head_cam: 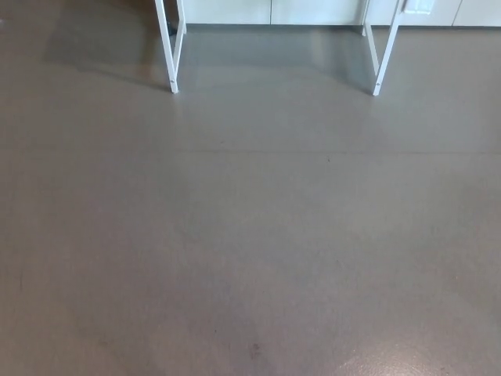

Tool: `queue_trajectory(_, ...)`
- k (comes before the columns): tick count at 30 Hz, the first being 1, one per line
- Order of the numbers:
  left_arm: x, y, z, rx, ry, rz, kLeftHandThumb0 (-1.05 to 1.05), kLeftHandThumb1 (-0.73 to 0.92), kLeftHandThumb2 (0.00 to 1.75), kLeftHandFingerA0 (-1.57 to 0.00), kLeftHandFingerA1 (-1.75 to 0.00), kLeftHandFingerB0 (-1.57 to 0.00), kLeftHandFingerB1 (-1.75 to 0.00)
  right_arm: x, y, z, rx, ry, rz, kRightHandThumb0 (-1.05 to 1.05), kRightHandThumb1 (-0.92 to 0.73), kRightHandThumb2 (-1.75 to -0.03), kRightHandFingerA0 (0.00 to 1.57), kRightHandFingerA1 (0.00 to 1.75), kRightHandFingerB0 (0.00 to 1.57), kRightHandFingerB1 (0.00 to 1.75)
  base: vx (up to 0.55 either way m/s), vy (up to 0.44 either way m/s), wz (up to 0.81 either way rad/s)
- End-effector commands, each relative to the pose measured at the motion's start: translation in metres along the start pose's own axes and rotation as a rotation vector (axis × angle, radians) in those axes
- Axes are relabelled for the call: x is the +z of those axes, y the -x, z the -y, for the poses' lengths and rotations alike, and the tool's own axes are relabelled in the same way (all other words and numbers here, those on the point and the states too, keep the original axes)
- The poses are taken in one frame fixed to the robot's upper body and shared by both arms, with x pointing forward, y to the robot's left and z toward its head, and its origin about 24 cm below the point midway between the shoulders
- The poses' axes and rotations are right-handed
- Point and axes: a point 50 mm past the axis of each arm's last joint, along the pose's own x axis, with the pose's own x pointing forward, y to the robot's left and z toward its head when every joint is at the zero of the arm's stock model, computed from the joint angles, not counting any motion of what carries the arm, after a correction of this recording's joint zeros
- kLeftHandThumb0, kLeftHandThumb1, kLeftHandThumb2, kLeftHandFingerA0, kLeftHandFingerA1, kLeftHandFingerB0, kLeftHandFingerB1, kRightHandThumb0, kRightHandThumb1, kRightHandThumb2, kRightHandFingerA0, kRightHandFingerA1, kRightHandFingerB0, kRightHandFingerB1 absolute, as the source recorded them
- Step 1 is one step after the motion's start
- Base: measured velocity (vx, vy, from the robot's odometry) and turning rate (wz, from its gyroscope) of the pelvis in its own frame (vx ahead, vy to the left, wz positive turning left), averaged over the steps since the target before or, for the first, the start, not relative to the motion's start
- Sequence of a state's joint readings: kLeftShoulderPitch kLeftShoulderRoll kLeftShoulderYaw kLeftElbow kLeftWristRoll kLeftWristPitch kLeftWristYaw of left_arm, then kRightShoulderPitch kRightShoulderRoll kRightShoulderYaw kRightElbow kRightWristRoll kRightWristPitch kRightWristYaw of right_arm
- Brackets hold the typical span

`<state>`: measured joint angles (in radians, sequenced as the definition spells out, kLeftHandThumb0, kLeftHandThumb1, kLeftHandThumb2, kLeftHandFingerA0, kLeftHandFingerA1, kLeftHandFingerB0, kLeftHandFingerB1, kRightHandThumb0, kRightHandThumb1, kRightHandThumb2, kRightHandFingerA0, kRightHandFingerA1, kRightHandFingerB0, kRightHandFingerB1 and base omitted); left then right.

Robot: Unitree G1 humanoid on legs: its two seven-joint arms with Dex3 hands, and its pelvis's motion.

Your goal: The robot walk towards a table in front and uses its left hand to pickup a tennis ball on the left side and put it in a container on the right hand side

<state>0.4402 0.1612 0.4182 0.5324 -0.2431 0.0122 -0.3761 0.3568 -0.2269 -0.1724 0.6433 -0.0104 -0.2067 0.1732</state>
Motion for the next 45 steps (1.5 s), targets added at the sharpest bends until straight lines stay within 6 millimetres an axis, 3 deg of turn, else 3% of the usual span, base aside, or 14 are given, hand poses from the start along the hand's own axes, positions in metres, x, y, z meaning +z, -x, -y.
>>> queue_trajectory(1,0.0013,0.003,-0.0036,-0.009,0.012,0.02,0.04,0.44,0.87,-0.32,-0.57,-0.19,-0.5,0.0021,0.0002,0.0052,-0.005,0.013,0.029,-0.42,-0.4,-0.73,0.62,0.58,0.37,0.51,0.0,0.0,0.0)
queue_trajectory(13,0.0045,0.0038,-0.002,-0.01,0.013,0.025,0.04,0.44,0.87,-0.35,-0.58,-0.2,-0.5,0.0036,-0.0017,0.0054,0.007,0.03,0.036,-0.41,-0.4,-0.72,0.63,0.58,0.36,0.5,0.01,0.0,0.04)
queue_trajectory(14,0.0057,0.0033,-0.0017,-0.004,0.013,0.025,0.05,0.43,0.87,-0.37,-0.59,-0.21,-0.51,0.0046,-0.0017,0.0048,0.01,0.029,0.04,-0.35,-0.5,-0.55,0.68,0.47,0.41,0.4,-0.01,0.07,-0.08)
queue_trajectory(15,0.0057,0.0033,-0.0019,-0.002,0.012,0.026,0.05,0.44,0.88,-0.38,-0.59,-0.2,-0.5,0.0049,-0.0015,0.0047,0.01,0.029,0.045,-0.35,-0.5,-0.56,0.7,0.48,0.43,0.4,0.02,0.135,-0.07)
queue_trajectory(16,0.0058,0.0026,-0.002,-0.004,0.011,0.026,0.04,0.44,0.88,-0.38,-0.59,-0.2,-0.5,0.0053,-0.0017,0.005,0.009,0.032,0.042,-0.43,-0.4,-0.73,0.62,0.58,0.37,0.49,0.04,0.172,0.01)
queue_trajectory(28,0.0058,0.0033,-0.0017,0.002,0.009,0.025,0.05,0.44,0.88,-0.37,-0.59,-0.21,-0.5,0.0055,-0.0016,0.0044,0.012,0.043,0.037,-0.43,-0.4,-0.73,0.62,0.57,0.36,0.5,0.17,0.27,-0.18)
queue_trajectory(40,0.0067,0.0014,-0.0017,-0.013,0.005,0.032,0.04,0.44,0.87,-0.36,-0.59,-0.19,-0.5,0.0064,-0.0051,0.005,0.021,0.072,0.041,-0.45,-0.41,-0.75,0.66,0.59,0.38,0.51,0.15,-0.107,0.08)
queue_trajectory(41,0.0062,0.0016,-0.0019,-0.009,0.005,0.028,0.04,0.43,0.87,-0.37,-0.59,-0.2,-0.5,0.0052,-0.006,0.0052,0.016,0.081,0.033,-0.4,-0.5,-0.56,0.73,0.46,0.44,0.4,0.22,-0.13,0.11)
queue_trajectory(42,0.0059,0.0023,-0.0014,-0.005,0.007,0.025,0.06,0.44,0.88,-0.38,-0.59,-0.21,-0.51,0.0051,-0.0056,0.005,0.015,0.08,0.031,-0.44,-0.4,-0.74,0.67,0.59,0.38,0.51,0.18,-0.137,-0.06)
queue_trajectory(45,0.0058,0.0045,0.0005,-0.004,0.011,0.025,0.06,0.44,0.88,-0.37,-0.59,-0.21,-0.51,0.0061,-0.0035,0.0045,0.022,0.078,0.039,-0.44,-0.41,-0.74,0.66,0.59,0.38,0.51,0.16,-0.091,-0.01)
